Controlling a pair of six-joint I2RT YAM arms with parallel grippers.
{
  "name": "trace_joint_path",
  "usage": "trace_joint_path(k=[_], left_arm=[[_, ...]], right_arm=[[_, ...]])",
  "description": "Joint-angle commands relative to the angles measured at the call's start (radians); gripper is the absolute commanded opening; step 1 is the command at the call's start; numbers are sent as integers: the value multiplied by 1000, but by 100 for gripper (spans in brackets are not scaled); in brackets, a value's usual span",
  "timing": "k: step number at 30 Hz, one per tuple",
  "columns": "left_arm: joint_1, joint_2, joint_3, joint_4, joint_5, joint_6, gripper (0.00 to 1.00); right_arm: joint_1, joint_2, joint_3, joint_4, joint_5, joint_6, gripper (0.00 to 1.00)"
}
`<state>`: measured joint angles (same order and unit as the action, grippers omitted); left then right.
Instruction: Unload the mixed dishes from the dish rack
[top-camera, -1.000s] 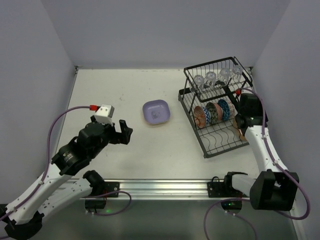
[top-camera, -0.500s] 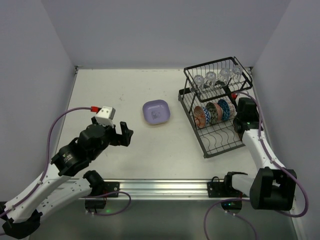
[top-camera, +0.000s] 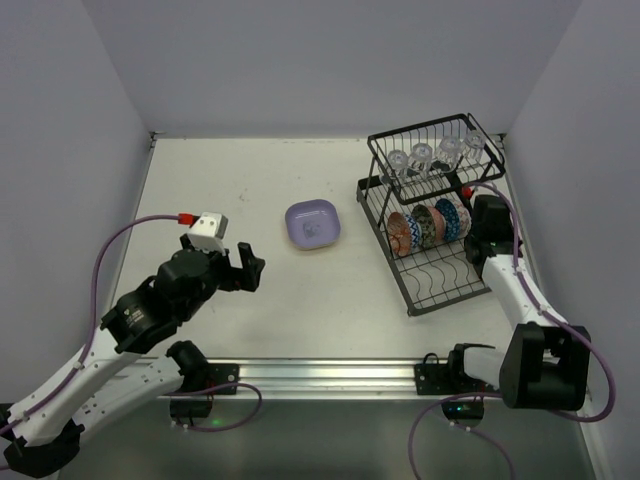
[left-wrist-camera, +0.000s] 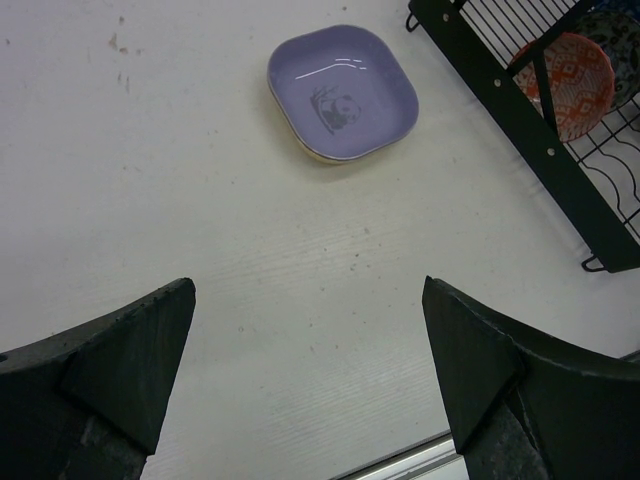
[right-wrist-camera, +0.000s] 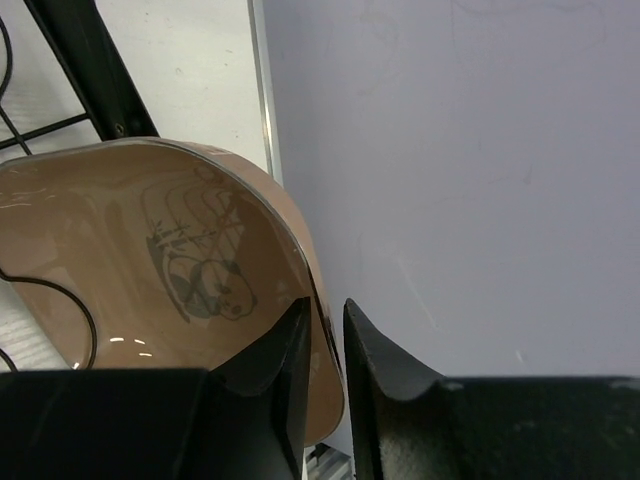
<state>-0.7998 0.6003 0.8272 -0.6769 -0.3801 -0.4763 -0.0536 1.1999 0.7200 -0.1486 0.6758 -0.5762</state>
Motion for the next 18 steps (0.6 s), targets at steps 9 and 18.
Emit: trace_joint_path(k=[9,18], left_arm=[[-7,3,21,2,-43,-19,100],[-10,12,23,-1,-48,-19,100]], right_arm=[[-3,29,13,46,82,1,4],[4,33,13,122,151,-45,0]])
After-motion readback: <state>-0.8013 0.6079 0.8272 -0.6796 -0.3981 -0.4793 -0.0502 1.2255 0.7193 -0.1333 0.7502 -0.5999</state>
